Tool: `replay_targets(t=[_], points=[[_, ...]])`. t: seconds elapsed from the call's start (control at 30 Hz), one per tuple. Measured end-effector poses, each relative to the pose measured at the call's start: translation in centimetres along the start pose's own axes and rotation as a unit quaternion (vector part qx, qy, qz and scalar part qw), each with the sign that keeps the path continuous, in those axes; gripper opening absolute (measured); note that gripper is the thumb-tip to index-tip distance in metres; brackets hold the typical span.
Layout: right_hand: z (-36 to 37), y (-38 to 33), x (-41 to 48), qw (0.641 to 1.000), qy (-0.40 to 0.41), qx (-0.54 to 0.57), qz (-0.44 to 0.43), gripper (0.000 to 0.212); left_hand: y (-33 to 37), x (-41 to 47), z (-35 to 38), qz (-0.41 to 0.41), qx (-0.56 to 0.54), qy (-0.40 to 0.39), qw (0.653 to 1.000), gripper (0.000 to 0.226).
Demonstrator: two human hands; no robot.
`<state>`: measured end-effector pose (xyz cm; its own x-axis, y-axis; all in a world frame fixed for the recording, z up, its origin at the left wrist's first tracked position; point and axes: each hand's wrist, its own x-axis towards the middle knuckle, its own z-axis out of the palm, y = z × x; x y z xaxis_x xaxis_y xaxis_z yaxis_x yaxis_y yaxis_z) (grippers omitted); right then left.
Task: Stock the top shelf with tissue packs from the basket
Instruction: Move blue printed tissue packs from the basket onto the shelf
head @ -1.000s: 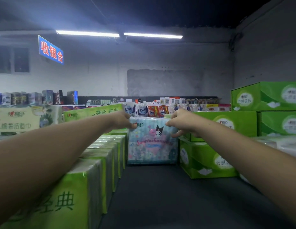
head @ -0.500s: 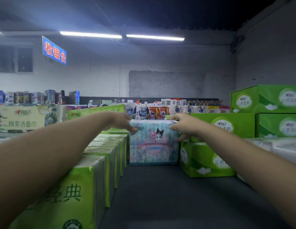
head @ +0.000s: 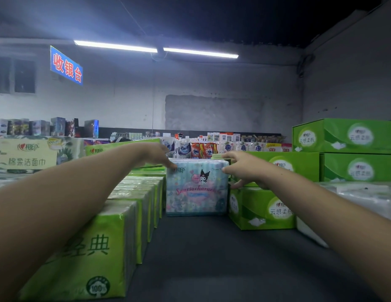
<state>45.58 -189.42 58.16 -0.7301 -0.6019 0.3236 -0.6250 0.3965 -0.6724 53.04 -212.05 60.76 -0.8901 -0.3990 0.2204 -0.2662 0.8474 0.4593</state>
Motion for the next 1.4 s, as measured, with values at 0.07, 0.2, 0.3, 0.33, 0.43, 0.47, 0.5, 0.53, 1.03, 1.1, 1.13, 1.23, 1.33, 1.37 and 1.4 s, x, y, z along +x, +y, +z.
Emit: replay_targets(t=[0.07,0.2,0.3,0.33,0.43,0.47,0.5,0.53,1.03,1.1,1.13,1.23,1.33,1.37,1.4], points=[[-0.2,0.0,-0.5,1.0,-0.007,0.007,-0.004,0.053,0.4,-0.4,-0.5,0.007,-0.005,0.001,1.0,0.074],[-0.6,0.1,-1.4,0.999,-0.026,0.035,0.004,0.051,1.6,-1.5,-1.7,0.017,-0.013,-0.022,1.0,0.068],[-0.7,0.4,-1.9,0.999,-0.025,0.038,0.012,0.051,2.5,-2.2,-2.0,0.022,-0.016,-0.023,0.999,0.067],[-0.7,0.5,-2.1,0.999,-0.025,0.037,0.013,0.051,2.7,-2.4,-2.1,0.023,-0.017,-0.025,0.999,0.067],[-0.8,0.4,-2.7,0.999,-0.024,0.032,0.009,0.051,3.3,-3.4,-2.3,0.024,-0.022,-0.03,0.999,0.067],[-0.8,0.4,-3.0,0.999,-0.023,0.03,0.006,0.05,3.3,-3.8,-2.5,0.025,-0.025,-0.03,0.999,0.067],[-0.8,0.3,-3.3,0.999,-0.021,0.029,0.003,0.05,3.4,-4.2,-2.7,0.026,-0.028,-0.032,0.999,0.067],[-0.9,0.3,-3.6,0.999,-0.02,0.03,0.0,0.05,3.3,-4.7,-2.8,0.028,-0.031,-0.036,0.998,0.066],[-2.3,-0.5,-10.0,0.995,0.066,0.073,-0.008,0.045,1.7,-14.5,-2.1,0.093,-0.071,-0.023,0.993,0.058],[-2.1,-0.6,-11.0,0.994,0.083,0.073,-0.013,0.042,1.6,-15.7,-1.5,0.105,-0.069,-0.017,0.992,0.059],[-1.9,-0.6,-11.5,0.992,0.092,0.082,-0.012,0.041,1.6,-16.4,-1.3,0.115,-0.059,-0.008,0.992,0.059],[-1.4,-0.5,-13.0,0.989,0.114,0.09,-0.01,0.039,1.3,-18.6,-1.0,0.156,0.026,0.056,0.986,0.059],[-1.3,-0.6,-14.4,0.986,0.138,0.091,-0.02,0.039,0.5,-21.1,-1.0,0.18,-0.012,0.103,0.978,0.059],[-1.4,-0.8,-14.9,0.984,0.144,0.101,-0.02,0.039,0.2,-21.9,-1.2,0.182,-0.036,0.106,0.977,0.06],[-1.5,-1.1,-15.5,0.982,0.15,0.116,-0.019,0.039,0.0,-22.7,-1.4,0.181,-0.059,0.107,0.976,0.06]])
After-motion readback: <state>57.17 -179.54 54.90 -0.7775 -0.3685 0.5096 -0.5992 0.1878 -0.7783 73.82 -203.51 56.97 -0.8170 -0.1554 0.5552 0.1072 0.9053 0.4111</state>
